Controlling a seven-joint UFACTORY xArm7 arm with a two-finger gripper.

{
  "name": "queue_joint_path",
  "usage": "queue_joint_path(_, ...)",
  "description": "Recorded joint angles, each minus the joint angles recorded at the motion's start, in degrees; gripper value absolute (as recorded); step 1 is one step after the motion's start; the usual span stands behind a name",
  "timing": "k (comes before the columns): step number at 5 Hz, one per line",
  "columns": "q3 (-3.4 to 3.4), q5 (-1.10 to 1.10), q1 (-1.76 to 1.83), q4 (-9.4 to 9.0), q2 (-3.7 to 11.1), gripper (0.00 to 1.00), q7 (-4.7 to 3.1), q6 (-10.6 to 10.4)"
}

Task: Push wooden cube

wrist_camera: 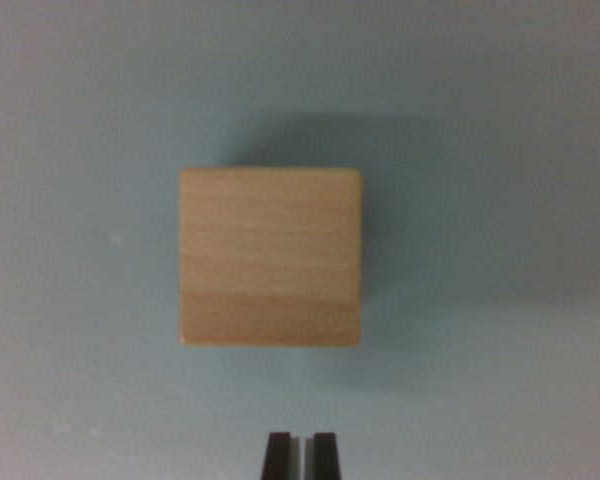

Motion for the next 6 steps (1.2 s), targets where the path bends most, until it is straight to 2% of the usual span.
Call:
queue_joint_path(1, 0.00, 0.00, 0.00, 0.00, 0.00, 0.00, 0.00, 0.00)
queue_joint_path(2, -0.01, -0.03, 0.01, -1.21, 0.36, 0.00, -0.12, -1.57)
queue_joint_path(3, -0.01, -0.03, 0.01, -1.21, 0.36, 0.00, -0.12, -1.57)
queue_joint_path(4, -0.01, -0.05, 0.02, -2.23, 0.66, 0.00, -0.22, -2.89)
queue_joint_path(5, -0.01, -0.05, 0.02, -2.23, 0.66, 0.00, -0.22, -2.89)
queue_joint_path(6, -0.02, -0.07, 0.03, -3.06, 0.91, 0.00, -0.30, -3.96)
